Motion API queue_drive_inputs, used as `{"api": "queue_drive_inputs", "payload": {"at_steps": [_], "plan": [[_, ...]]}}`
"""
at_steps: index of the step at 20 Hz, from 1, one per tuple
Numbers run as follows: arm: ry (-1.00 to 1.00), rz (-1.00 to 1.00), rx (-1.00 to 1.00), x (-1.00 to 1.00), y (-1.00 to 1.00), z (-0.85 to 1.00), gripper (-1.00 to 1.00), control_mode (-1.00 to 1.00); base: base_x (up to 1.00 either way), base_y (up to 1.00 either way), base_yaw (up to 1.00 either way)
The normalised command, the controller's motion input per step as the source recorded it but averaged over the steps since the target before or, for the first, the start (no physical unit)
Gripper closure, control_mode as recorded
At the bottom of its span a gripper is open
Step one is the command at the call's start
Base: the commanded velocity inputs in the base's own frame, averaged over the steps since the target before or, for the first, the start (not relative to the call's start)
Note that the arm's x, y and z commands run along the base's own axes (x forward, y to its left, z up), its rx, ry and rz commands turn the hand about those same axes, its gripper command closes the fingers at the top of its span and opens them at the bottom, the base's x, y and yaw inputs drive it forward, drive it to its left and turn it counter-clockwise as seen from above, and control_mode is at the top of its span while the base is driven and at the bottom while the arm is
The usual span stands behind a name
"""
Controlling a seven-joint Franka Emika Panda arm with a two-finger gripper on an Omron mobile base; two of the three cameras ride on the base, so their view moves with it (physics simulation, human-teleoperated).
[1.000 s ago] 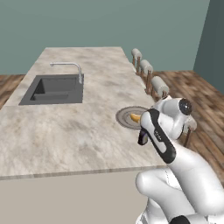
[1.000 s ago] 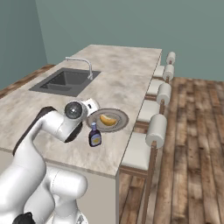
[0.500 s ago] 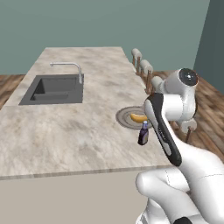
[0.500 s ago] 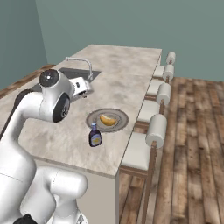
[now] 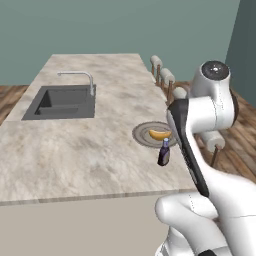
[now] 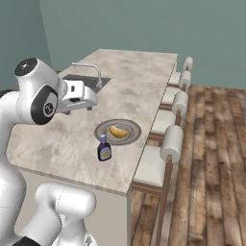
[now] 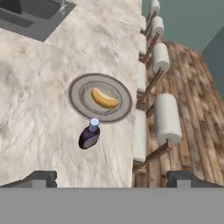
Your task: Move the hot dog bun to the plate on the dining table and place the condiment next to that plate. Then navigate to the fridge and take the sausage and place it on the plate as well.
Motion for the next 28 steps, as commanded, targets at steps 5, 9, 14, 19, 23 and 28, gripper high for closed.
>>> {"api": "queue_drive_inputs", "payload": {"at_steps": [5, 9, 14, 19, 23, 28], "plan": [[0.10, -0.23, 0.18, -0.34, -0.20, 0.08, -1.00, -1.00, 0.00, 0.00, 0.00], [0.02, -0.04, 0.05, -0.11, -0.02, 0.00, -1.00, 1.00, -0.29, -0.04, -0.05], [0.00, 0.00, 0.00, 0.00, 0.00, 0.00, -1.00, 1.00, -0.45, -0.05, -0.02], [0.00, 0.00, 0.00, 0.00, 0.00, 0.00, -1.00, 1.00, -0.12, 0.00, 0.67], [0.00, 0.00, 0.00, 0.00, 0.00, 0.00, -1.00, 1.00, 0.00, 0.00, 1.00], [0.00, 0.00, 0.00, 0.00, 0.00, 0.00, -1.00, 1.00, 0.00, 0.01, 1.00]]}}
